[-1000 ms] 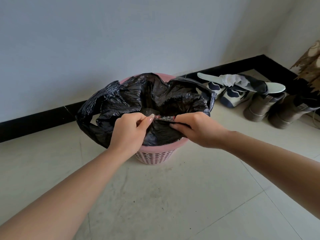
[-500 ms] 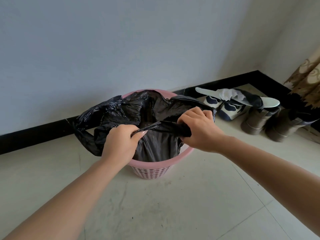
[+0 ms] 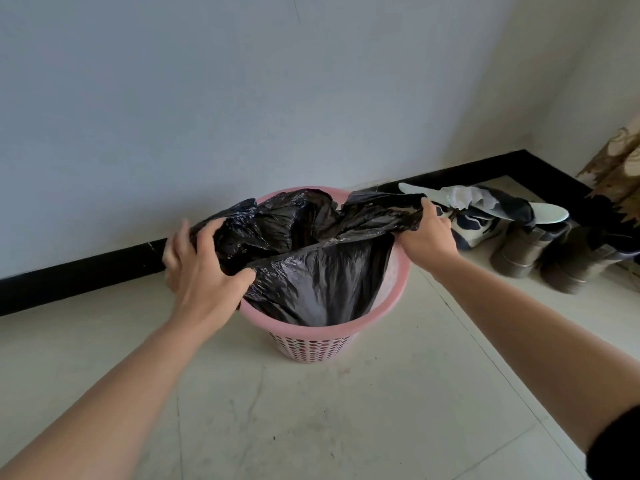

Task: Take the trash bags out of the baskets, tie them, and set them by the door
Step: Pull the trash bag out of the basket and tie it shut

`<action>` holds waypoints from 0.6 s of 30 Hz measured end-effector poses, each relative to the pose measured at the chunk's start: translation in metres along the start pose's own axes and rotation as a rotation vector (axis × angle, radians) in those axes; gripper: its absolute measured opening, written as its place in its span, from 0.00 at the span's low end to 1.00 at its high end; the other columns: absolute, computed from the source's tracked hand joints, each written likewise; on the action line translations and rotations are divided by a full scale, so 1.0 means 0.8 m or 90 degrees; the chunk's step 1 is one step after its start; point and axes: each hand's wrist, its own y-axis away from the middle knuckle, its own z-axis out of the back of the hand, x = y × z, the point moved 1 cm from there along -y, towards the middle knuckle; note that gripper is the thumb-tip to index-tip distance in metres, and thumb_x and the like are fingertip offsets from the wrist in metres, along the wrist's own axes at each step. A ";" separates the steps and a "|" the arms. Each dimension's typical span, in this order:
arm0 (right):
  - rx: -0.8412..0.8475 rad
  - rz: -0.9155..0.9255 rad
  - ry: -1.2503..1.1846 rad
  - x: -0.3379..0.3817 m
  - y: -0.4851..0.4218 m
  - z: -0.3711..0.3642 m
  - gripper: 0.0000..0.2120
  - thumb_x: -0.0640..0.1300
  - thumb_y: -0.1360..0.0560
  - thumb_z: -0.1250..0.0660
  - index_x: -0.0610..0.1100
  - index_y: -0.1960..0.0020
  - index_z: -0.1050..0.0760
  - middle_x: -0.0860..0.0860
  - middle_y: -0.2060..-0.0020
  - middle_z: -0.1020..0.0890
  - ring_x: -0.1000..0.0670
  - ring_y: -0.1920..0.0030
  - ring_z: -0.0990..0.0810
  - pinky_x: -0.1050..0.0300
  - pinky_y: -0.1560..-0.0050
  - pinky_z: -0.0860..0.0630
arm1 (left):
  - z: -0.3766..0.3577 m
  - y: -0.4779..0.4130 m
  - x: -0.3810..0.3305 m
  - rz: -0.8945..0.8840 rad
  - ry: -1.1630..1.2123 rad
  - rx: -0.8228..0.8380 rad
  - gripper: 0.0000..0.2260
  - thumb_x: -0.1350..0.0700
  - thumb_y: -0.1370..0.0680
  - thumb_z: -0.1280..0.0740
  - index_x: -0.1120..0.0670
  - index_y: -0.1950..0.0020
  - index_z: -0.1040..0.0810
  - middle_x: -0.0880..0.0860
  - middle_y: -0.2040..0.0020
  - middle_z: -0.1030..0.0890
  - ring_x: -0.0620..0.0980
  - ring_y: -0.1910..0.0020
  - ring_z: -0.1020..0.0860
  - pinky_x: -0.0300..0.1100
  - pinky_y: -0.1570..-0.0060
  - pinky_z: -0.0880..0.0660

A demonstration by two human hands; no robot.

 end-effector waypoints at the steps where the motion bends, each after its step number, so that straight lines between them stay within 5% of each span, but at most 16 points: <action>1: 0.003 0.011 -0.012 0.002 0.000 -0.004 0.36 0.46 0.26 0.37 0.54 0.22 0.49 0.43 0.32 0.31 0.39 0.35 0.29 0.43 0.37 0.29 | 0.002 -0.003 0.003 0.105 0.060 -0.005 0.41 0.48 0.40 0.33 0.45 0.27 0.41 0.56 0.24 0.45 0.56 0.25 0.51 0.58 0.30 0.45; 4: -0.068 0.081 0.076 0.017 0.007 -0.015 0.29 0.39 0.28 0.40 0.56 0.28 0.34 0.47 0.38 0.25 0.43 0.34 0.33 0.47 0.39 0.38 | 0.013 -0.014 0.007 0.356 0.309 -0.004 0.49 0.50 0.41 0.29 0.44 0.24 0.49 0.57 0.26 0.39 0.60 0.29 0.37 0.57 0.35 0.34; 7: -0.124 0.191 0.095 0.035 0.018 -0.020 0.25 0.34 0.30 0.40 0.51 0.37 0.25 0.49 0.41 0.24 0.46 0.34 0.37 0.51 0.46 0.46 | 0.022 -0.014 0.006 0.538 0.535 0.119 0.36 0.51 0.38 0.31 0.50 0.30 0.35 0.55 0.37 0.25 0.58 0.44 0.24 0.61 0.40 0.33; 10: -0.093 0.250 0.070 0.044 0.023 -0.027 0.21 0.33 0.30 0.39 0.49 0.41 0.23 0.51 0.42 0.23 0.48 0.36 0.33 0.52 0.44 0.44 | 0.024 -0.009 0.008 0.556 0.426 0.203 0.14 0.49 0.30 0.32 0.52 0.46 0.26 0.55 0.45 0.23 0.57 0.49 0.24 0.63 0.38 0.35; 15: 0.035 0.245 -0.080 0.060 0.032 -0.039 0.12 0.39 0.30 0.35 0.55 0.56 0.20 0.55 0.60 0.16 0.46 0.55 0.19 0.44 0.47 0.23 | 0.037 -0.009 0.006 0.487 0.273 0.258 0.13 0.45 0.27 0.32 0.53 0.49 0.25 0.54 0.55 0.20 0.54 0.60 0.21 0.55 0.48 0.23; 18: 0.104 0.198 -0.186 0.063 0.032 -0.049 0.09 0.44 0.33 0.33 0.57 0.58 0.19 0.55 0.62 0.16 0.42 0.57 0.17 0.38 0.53 0.20 | 0.043 -0.010 0.015 0.448 0.205 0.312 0.14 0.45 0.25 0.32 0.54 0.49 0.24 0.57 0.54 0.19 0.57 0.61 0.20 0.51 0.58 0.20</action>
